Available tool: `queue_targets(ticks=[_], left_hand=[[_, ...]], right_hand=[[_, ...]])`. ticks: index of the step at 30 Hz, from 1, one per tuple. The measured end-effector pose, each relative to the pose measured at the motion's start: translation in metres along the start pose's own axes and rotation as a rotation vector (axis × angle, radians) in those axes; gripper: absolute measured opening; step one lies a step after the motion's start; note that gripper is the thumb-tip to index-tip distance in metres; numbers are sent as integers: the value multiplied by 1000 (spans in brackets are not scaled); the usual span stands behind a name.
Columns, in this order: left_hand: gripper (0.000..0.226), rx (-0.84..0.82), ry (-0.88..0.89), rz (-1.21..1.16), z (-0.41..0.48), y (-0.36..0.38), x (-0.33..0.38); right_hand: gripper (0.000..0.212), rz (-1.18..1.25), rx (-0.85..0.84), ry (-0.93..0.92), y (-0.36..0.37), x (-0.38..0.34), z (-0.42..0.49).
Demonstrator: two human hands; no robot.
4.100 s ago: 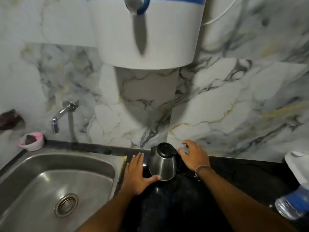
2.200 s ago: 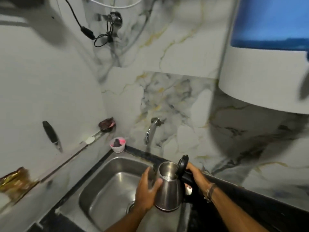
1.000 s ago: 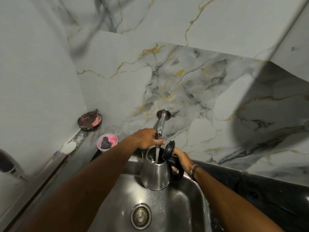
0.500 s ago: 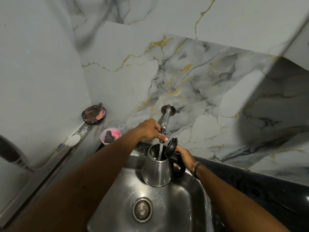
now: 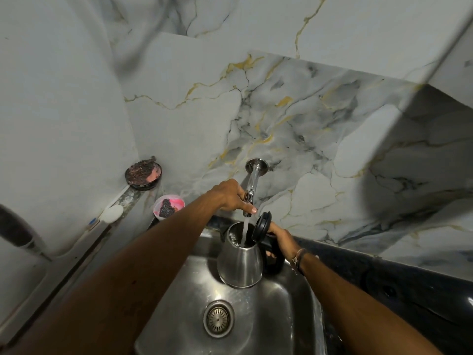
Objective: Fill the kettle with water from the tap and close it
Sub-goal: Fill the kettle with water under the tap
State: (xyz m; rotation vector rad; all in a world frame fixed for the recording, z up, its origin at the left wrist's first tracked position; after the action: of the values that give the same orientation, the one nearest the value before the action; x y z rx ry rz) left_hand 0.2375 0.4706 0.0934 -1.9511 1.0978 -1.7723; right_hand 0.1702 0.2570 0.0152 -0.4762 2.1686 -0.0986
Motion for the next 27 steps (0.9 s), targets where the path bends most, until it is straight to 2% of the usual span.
queue_targets(ticks=[2,9,15,22,27], left_hand=[[43,-2,3,12,1,0,-1],[41,0,5,29,2,2,-1],[43,-2,-10,65,2,1,0],[45,-6,-18,93,1,1,1],[48,-4,-25,104,0,1,2]], right_hand=[[87,8,3,5,0,-1,-1],[79,35,18,8,-2,1,2],[86,32,10,-8,-2,1,1],[72,34,9,7,0,1,-2],[75,41,21,7,0,2,-4]])
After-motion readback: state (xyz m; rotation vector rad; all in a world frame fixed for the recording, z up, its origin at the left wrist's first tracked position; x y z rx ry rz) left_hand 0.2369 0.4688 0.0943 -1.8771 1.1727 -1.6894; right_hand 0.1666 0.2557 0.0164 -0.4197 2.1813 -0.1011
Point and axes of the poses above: each hand's wrist, its own z-axis towards the middle knuckle, its own y-axis out of the palm, x = y × z, the point moved 4 cm from there along z, towards the middle knuckle, and after that the axes turned 10 degrees about y, right-handed, at the moved point
